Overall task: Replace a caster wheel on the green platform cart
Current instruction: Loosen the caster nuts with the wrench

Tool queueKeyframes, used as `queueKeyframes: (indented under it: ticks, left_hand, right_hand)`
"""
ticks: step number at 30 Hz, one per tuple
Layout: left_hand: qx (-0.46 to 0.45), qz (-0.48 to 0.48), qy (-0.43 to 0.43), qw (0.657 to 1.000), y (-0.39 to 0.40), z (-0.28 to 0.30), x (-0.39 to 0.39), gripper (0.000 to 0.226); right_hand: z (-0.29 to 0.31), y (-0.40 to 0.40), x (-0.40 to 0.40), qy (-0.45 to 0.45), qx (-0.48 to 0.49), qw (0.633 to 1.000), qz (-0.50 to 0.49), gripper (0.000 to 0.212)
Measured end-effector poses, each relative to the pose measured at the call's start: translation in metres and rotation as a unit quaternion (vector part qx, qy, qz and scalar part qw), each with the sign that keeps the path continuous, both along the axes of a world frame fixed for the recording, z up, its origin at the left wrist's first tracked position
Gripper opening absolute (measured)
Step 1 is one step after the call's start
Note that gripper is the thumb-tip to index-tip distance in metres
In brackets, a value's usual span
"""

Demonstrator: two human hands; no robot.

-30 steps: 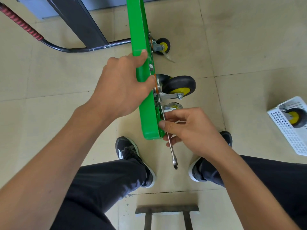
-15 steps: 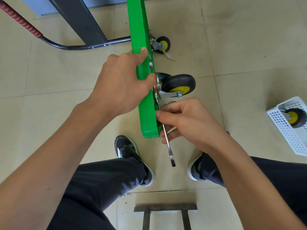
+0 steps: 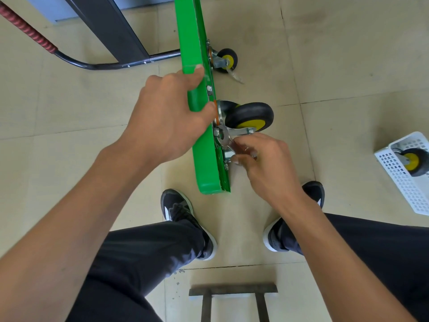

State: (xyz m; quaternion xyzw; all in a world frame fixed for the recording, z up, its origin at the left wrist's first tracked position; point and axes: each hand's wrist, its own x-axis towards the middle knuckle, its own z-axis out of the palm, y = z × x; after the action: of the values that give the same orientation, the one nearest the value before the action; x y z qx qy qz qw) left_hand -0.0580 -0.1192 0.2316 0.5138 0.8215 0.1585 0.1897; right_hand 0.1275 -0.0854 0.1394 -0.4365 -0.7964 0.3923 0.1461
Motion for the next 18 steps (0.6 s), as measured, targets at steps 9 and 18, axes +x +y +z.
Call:
queueKeyframes:
  ticks: [9, 18]
  left_hand:
    - [0.002, -0.003, 0.004, 1.0, 0.0, 0.0, -0.001, 0.064]
    - [0.003, -0.016, 0.026, 1.0, -0.001, 0.0, 0.0, 0.062]
  right_hand:
    - [0.009, -0.014, 0.013, 0.079, -0.25, 0.963, -0.063, 0.013]
    - [0.028, -0.015, 0.009, 0.126, -0.384, 0.914, -0.043, 0.019]
